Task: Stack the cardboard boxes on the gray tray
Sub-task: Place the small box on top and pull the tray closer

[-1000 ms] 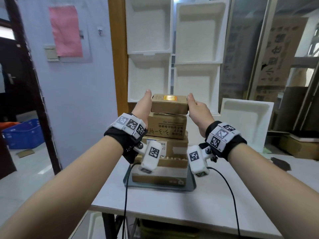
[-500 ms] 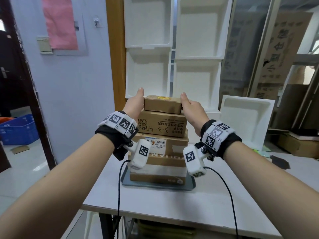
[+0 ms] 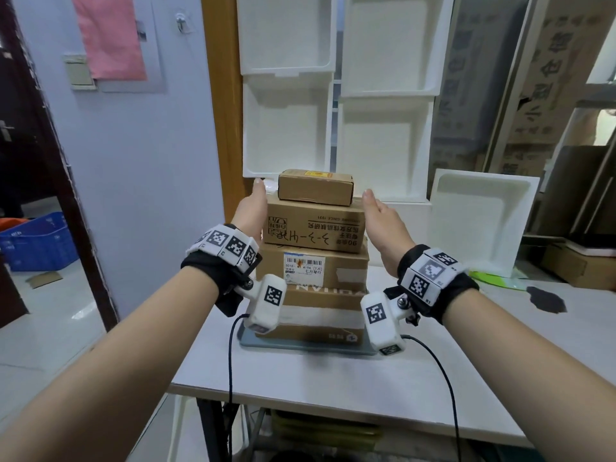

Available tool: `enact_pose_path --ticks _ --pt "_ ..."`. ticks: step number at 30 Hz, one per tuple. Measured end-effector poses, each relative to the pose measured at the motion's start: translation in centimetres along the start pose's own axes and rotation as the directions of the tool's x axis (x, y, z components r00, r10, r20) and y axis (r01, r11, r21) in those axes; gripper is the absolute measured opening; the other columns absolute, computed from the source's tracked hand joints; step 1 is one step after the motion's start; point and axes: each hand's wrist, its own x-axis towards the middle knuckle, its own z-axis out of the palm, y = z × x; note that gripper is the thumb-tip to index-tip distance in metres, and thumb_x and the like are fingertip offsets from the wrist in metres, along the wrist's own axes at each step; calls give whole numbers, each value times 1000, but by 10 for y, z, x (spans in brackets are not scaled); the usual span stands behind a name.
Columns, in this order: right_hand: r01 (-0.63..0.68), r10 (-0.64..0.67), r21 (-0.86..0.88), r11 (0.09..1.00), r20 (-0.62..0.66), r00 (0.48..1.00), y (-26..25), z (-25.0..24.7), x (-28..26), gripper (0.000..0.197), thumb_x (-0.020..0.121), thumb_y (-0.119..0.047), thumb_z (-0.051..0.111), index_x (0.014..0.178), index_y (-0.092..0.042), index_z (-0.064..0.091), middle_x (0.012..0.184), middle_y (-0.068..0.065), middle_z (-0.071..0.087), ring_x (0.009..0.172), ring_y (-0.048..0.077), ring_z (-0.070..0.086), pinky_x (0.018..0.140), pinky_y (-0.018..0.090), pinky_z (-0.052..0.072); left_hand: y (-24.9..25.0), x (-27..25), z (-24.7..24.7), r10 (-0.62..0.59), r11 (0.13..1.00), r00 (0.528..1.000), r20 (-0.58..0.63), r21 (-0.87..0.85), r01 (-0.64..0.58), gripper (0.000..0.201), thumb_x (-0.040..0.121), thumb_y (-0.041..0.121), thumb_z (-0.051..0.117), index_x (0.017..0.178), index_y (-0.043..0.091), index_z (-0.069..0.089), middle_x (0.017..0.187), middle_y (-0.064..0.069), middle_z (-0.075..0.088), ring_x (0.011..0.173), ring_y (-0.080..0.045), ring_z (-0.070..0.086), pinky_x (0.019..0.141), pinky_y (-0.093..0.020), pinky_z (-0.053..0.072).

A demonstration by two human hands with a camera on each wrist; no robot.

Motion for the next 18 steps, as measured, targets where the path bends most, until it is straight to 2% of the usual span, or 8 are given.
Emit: enact_pose_path --ticks 1,3,5,6,8,11,14,18 --pt "-18 18 9 1000 12 1000 6 1 -2 68 97 -61 25 146 -16 39 151 2 43 138 23 39 109 35 31 -6 1 -2 -36 999 999 22 -25 37 75 97 62 20 151 11 27 136 1 46 131 -26 42 91 -31 34" --pt "-49 48 15 999 39 998 17 1 -5 68 97 -62 23 143 -17 44 144 3 50 133 23 46 104 33 34 -16 4 -4 -56 997 997 46 -59 59 78 96 64 18 148 9 33 135 2 49 129 -24 46 92 -29 35" --pt "-69 66 40 997 76 995 26 2 -6 68 97 -62 22 140 -16 47 139 1 54 128 20 49 101 29 33 -25 6 -4 -46 998 998 32 -44 48 83 93 68 17 147 9 36 144 -7 49 134 -25 44 102 -30 36" --pt "-78 73 48 996 92 993 28 2 -7 67 97 -61 22 140 -16 48 136 -1 55 125 18 49 100 27 33 -29 7 -3 -46 998 998 31 -42 48 88 88 73 17 149 11 33 148 -9 45 137 -25 41 109 -35 33" --pt "-83 80 33 996 91 993 32 2 -7 67 98 -60 21 141 -15 47 137 0 54 127 18 48 102 28 32 -36 12 -2 -31 999 999 29 -32 32 100 76 80 17 151 14 32 151 -8 42 139 -26 38 115 -44 27" --pt "-67 66 8 998 74 995 34 2 -6 67 98 -59 22 143 -15 45 145 4 50 134 20 44 107 31 32 -42 19 0 -4 1000 1000 21 -17 4 113 63 86 17 150 16 33 151 -7 43 139 -26 38 114 -47 29" --pt "-66 65 7 998 83 994 36 2 -3 67 98 -59 22 141 -15 47 142 4 52 132 20 46 105 31 34 -52 33 -1 3 1000 1000 12 -23 -3 128 45 92 19 149 18 36 148 -7 47 136 -25 42 112 -48 33" --pt "-45 47 -29 999 81 996 39 3 -1 70 96 -63 22 140 -16 50 139 4 55 128 21 49 109 36 36 -61 44 -3 -31 999 999 33 -17 32 131 39 94 22 147 20 39 145 -6 50 133 -26 46 108 -49 37"
